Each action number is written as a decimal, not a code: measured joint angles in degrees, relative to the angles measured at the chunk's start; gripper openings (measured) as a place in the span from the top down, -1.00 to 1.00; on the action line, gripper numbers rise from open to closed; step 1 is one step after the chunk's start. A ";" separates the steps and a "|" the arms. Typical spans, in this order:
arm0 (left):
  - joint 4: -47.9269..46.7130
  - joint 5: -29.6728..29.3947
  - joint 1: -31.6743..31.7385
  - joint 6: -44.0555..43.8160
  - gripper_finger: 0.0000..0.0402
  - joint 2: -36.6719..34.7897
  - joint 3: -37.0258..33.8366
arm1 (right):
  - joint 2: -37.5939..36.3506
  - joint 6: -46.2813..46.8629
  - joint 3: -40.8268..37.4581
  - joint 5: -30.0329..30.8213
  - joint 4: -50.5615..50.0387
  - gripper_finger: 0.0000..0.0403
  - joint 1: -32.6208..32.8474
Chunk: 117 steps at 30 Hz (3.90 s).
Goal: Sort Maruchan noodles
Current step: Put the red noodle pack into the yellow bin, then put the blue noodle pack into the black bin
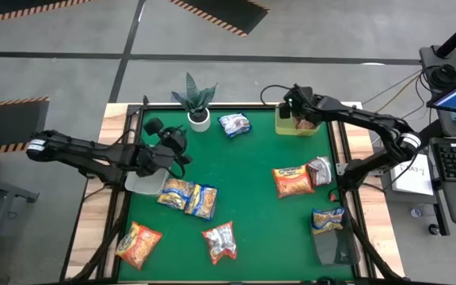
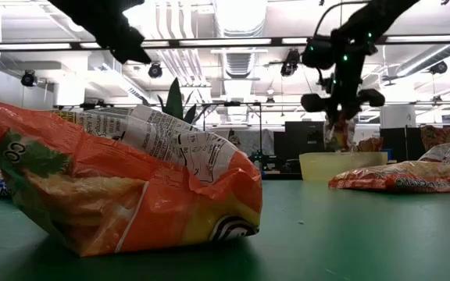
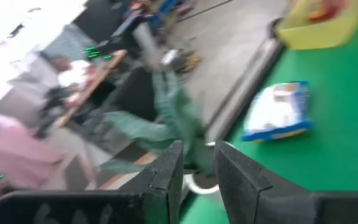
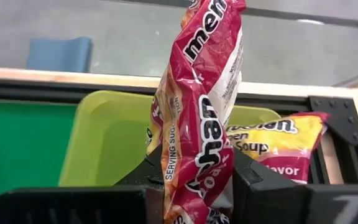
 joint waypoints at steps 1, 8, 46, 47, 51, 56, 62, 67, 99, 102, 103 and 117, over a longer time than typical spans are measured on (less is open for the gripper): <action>0.04 -1.19 0.00 -0.23 0.63 -0.11 -0.04 | 0.13 0.05 -0.64 -0.02 1.16 0.66 -0.41; 0.04 -1.60 0.00 -0.40 0.63 -0.20 -0.14 | 1.10 0.94 -2.19 0.16 3.32 0.66 -1.19; -0.03 -1.51 0.00 -0.86 0.62 -0.01 -0.32 | 8.92 -3.72 -4.34 2.29 6.29 0.25 -1.05; -0.03 -1.51 0.00 -0.86 0.62 -0.01 -0.32 | 8.74 -3.93 -4.34 2.35 6.14 0.22 -1.05; -0.05 -1.51 0.00 -0.86 0.62 -0.01 -0.32 | 8.05 -4.17 -4.34 2.49 5.66 0.16 -1.07; -0.41 -1.51 0.00 -0.92 0.62 -0.01 -0.32 | 7.14 -4.63 -4.34 2.84 5.32 0.16 -1.14; -0.96 -1.51 0.00 -1.32 0.62 -0.01 -0.38 | 5.60 -5.77 -4.22 5.28 5.20 0.20 -1.16; -1.01 -1.51 0.00 -1.48 0.62 -0.01 -0.40 | 4.56 -4.73 -2.02 4.44 0.73 0.18 -1.01; 11.49 22.97 0.00 -10.03 0.63 10.50 0.13 | -22.66 -19.29 -17.25 -4.71 17.27 0.18 25.54; 11.31 22.97 -0.04 -7.88 0.63 12.69 2.01 | -23.25 -19.28 -21.12 -9.80 28.91 0.18 26.07; 11.17 22.96 -0.04 -6.61 0.63 13.08 2.67 | -23.05 -18.86 -21.65 -12.02 31.34 0.18 26.01; 10.49 22.93 0.02 13.01 0.63 7.19 4.17 | -8.49 -16.94 -12.44 -19.99 33.90 0.35 27.38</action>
